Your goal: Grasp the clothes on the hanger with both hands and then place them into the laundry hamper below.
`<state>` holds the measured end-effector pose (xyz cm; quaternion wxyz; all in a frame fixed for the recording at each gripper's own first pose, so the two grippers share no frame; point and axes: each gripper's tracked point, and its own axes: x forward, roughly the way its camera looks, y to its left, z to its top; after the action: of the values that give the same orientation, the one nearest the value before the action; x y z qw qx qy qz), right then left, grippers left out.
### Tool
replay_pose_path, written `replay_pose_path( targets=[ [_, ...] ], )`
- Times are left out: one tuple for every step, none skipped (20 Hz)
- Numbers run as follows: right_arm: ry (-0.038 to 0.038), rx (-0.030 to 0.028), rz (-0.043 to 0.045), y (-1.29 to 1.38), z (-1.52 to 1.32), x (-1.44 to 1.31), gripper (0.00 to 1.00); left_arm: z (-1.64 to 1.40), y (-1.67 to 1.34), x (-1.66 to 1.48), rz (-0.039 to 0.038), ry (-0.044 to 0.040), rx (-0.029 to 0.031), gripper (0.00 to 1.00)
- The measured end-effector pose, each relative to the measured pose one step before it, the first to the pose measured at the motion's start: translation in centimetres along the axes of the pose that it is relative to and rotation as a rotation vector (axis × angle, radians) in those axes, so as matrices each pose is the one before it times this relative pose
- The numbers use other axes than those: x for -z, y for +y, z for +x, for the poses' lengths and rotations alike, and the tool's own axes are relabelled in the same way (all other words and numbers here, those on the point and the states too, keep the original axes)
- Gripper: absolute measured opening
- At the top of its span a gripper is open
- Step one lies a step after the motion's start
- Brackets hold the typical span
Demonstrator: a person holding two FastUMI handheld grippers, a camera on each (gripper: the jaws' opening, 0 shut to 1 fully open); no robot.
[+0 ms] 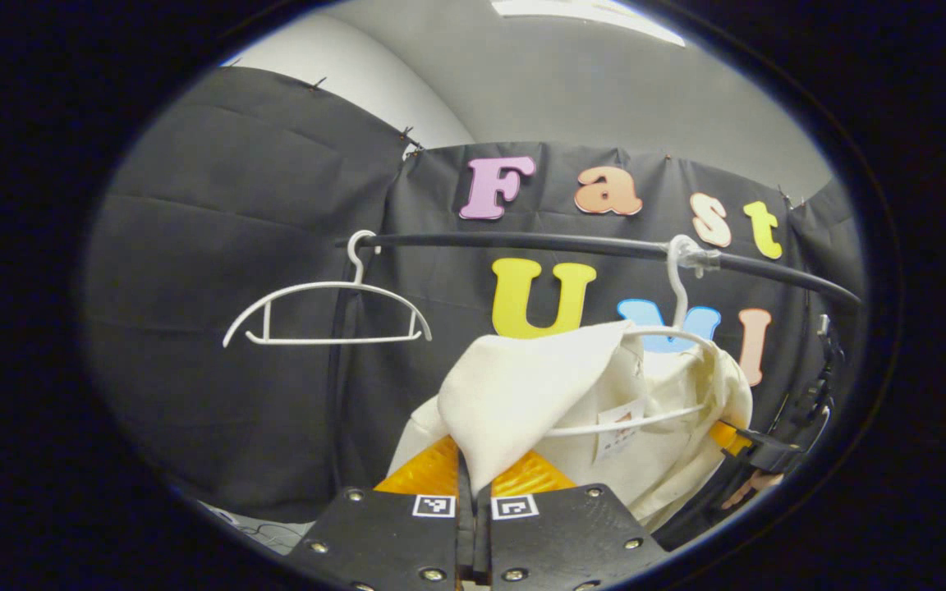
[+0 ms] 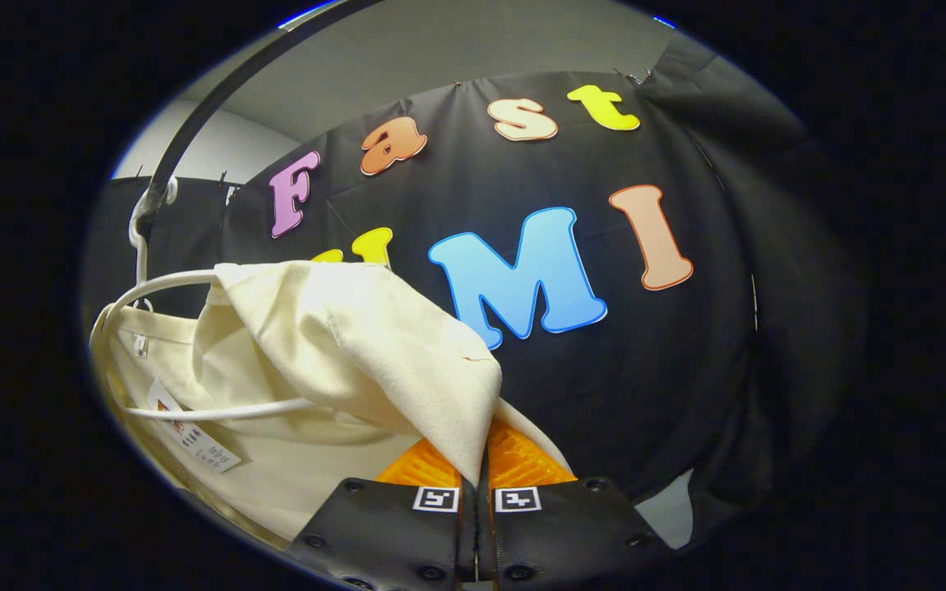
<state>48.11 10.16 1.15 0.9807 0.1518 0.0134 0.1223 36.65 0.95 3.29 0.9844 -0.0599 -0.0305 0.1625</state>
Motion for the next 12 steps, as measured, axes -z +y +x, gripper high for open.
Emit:
replay_pose_path(
  targets=[
    [-0.01009,0.00677,0.00964,-0.203,0.147,-0.575,0.02,0.166,0.251,-0.442,-0.00571,-0.00703,-0.00362,0.01],
    [-0.01155,0.0093,0.00399,-0.236,0.226,-0.305,0.02,0.175,0.18,-0.216,-0.00482,-0.00284,-0.0045,0.01],
    [-0.00664,0.00702,0.00182,-0.265,0.088,-0.26,0.02,0.072,0.061,-0.272,-0.00889,-0.00273,-0.0027,0.01],
    [-0.00671,0.00481,0.00381,-0.12,0.095,-0.26,0.02,0.072,-0.001,-0.205,-0.01202,-0.0058,-0.00039,0.01],
    [-0.0076,0.00406,0.00382,-0.023,0.136,-0.421,0.02,-0.234,-0.07,-0.615,-0.00712,-0.00904,0.00454,0.01],
    [-0.00506,0.00442,0.00232,-0.139,0.155,-0.329,0.02,-0.364,-0.083,-0.542,-0.00448,-0.00163,0.00703,0.01],
    [-0.00945,0.00521,0.00318,-0.278,0.154,-0.344,0.02,-0.205,0.093,-0.287,-0.0089,-0.0004,0.00898,0.02],
    [-0.00584,0.00382,0.00412,-0.119,0.116,-0.348,0.02,-0.241,0.143,-0.34,-0.01912,0.00092,0.00899,0.02],
    [-0.00182,0.00212,0.00481,-0.236,0.248,-0.193,0.02,-0.122,0.077,-0.374,-0.03142,0.00437,0.01397,0.02],
    [0.00207,0.00168,0.00467,-0.186,0.261,-0.109,0.02,-0.092,0.069,-0.159,-0.03999,0.00899,0.02301,0.02],
    [-0.00068,0.00083,0.00321,-0.146,0.116,-0.196,0.02,-0.124,0.095,-0.347,-0.02682,0.00271,0.01493,0.01],
    [-0.00219,-0.0025,0.00194,-0.112,-0.006,-0.192,0.02,0.072,0.264,-0.121,-0.00641,0.01791,0.01497,0.02]
  ],
)
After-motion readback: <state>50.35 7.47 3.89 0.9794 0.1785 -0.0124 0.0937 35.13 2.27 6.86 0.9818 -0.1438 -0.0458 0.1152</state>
